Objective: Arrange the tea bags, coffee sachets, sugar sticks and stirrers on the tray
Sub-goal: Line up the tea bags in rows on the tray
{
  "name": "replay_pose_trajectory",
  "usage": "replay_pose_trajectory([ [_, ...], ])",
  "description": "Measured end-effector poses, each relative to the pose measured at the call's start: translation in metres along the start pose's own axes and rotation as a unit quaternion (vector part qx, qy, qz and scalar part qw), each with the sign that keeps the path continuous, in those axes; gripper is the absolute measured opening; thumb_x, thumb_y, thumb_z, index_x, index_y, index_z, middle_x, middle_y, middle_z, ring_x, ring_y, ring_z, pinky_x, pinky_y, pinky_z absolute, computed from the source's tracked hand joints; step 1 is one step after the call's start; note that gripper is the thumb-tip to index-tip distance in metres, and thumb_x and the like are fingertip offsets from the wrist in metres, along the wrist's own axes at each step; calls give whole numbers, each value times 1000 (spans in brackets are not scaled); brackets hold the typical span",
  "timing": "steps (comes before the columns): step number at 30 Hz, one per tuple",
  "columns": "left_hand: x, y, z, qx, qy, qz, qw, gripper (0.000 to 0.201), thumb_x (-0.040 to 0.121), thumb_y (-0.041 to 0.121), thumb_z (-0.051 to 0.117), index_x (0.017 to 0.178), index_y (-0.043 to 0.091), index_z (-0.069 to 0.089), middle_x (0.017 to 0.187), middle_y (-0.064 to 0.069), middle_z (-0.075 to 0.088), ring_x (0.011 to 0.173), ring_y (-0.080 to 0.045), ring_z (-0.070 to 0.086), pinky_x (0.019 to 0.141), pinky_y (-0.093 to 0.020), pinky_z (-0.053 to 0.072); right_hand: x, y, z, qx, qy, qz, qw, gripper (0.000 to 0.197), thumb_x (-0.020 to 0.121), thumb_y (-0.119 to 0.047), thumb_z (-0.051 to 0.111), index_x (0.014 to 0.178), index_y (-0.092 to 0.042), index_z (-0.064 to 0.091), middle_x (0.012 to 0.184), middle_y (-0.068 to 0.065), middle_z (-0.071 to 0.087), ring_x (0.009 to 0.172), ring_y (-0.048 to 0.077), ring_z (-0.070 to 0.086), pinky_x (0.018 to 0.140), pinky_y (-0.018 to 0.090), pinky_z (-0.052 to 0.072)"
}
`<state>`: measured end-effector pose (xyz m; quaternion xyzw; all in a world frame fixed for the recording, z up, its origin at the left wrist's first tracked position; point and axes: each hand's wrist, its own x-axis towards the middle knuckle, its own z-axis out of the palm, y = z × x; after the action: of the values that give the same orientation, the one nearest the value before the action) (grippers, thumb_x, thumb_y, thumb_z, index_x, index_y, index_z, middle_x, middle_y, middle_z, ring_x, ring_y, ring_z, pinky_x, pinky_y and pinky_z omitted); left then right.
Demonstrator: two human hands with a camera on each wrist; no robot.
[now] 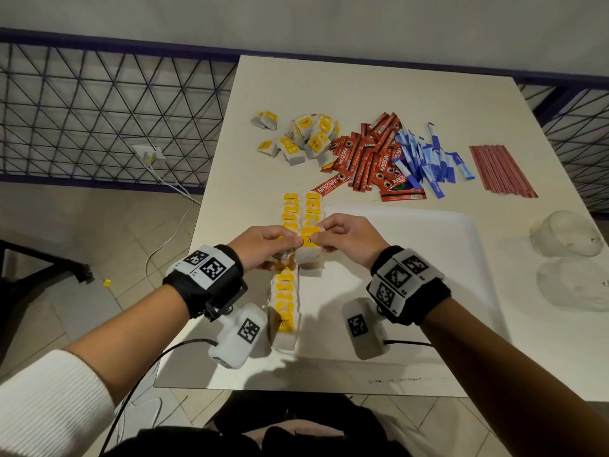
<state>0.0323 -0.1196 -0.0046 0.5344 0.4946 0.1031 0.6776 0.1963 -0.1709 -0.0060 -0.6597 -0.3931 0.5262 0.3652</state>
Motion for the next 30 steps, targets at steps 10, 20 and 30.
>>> replay_pose_trajectory([
  [10, -1, -15, -5, 47, 5, -30, 998, 13, 91, 18, 56, 83, 24, 63, 76, -3, 57, 48, -2, 53, 43, -11, 42, -4, 33, 2, -145, -83, 70, 983, 11, 90, -10, 57, 101, -7, 54, 59, 2, 55, 47, 4, 51, 56, 17, 43],
  [20, 2, -19, -17, 23, 3, -39, 999, 14, 92, 10, 51, 88, 18, 61, 93, -12, 61, 45, -2, 58, 40, -13, 42, 8, 44, 17, -207, -9, 46, 977, 14, 89, -12, 56, 101, -5, 57, 59, -2, 50, 57, 8, 53, 64, 23, 40],
  [30, -3, -18, -23, -8, 16, -28, 999, 27, 93, 3, 40, 87, 18, 61, 70, -5, 60, 48, -7, 58, 47, -16, 48, 14, 45, 20, -209, 22, 75, 975, 12, 87, -16, 61, 98, -12, 59, 67, -11, 40, 89, 17, 43, 80, 24, 34],
])
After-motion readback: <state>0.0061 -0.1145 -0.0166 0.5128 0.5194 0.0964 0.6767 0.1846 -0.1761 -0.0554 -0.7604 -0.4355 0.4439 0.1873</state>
